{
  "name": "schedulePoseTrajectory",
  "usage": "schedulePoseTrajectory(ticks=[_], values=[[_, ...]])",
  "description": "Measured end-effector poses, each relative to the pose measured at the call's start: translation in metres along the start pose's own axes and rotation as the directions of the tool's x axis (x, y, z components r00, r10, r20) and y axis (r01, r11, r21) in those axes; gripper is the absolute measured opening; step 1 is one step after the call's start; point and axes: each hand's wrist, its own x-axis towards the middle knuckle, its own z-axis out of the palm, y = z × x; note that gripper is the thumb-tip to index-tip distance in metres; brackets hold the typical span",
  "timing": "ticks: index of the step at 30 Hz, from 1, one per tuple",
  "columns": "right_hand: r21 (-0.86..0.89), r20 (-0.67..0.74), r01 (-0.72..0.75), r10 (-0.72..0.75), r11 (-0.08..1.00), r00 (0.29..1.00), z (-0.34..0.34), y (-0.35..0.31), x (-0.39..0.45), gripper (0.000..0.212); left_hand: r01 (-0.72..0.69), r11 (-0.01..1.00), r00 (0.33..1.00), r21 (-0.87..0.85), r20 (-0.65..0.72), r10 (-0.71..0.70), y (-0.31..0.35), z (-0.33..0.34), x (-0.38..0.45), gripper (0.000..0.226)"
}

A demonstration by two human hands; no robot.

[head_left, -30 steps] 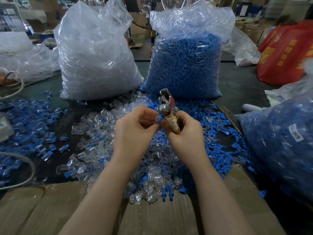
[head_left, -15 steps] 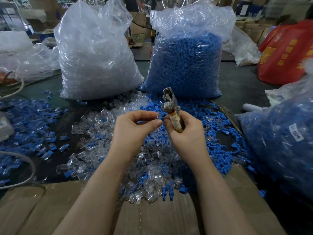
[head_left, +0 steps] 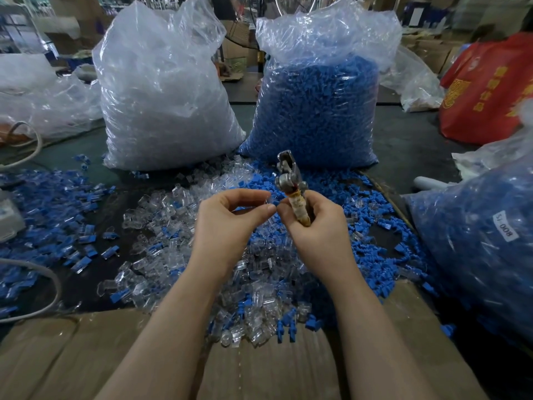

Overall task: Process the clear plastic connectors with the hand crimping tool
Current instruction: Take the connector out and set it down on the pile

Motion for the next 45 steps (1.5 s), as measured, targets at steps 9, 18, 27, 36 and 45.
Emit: schedulePoseTrajectory(ticks=[9,18,27,36,45], values=[[-0.227,0.095,-0.032,0.055,0.973,0.994,-0.011,0.008,0.001,0.007,0.004,0.978,0.999,-0.207,-0.050,-0.015,-0.002,-0.007,0.004,0.028],[-0.307,0.209,-0.023,0.091,0.951,0.974,-0.009,0.008,0.002,0.018,-0.077,0.975,0.997,-0.210,-0.020,0.074,0.000,-0.011,0.006,0.027],[-0.334,0.225,0.006,0.074,0.942,0.972,-0.009,0.007,0.000,0.005,-0.091,0.977,0.996,-0.195,0.007,0.094,0.002,-0.013,0.007,0.027],[-0.381,0.203,-0.004,0.088,0.925,0.975,-0.009,0.007,-0.002,0.012,-0.073,0.982,0.995,-0.173,0.054,0.083,0.002,-0.015,0.007,0.030],[-0.441,0.185,0.007,0.083,0.898,0.979,-0.007,0.008,-0.002,0.016,-0.049,0.984,0.997,-0.174,0.055,0.059,0.002,-0.015,0.006,0.031]])
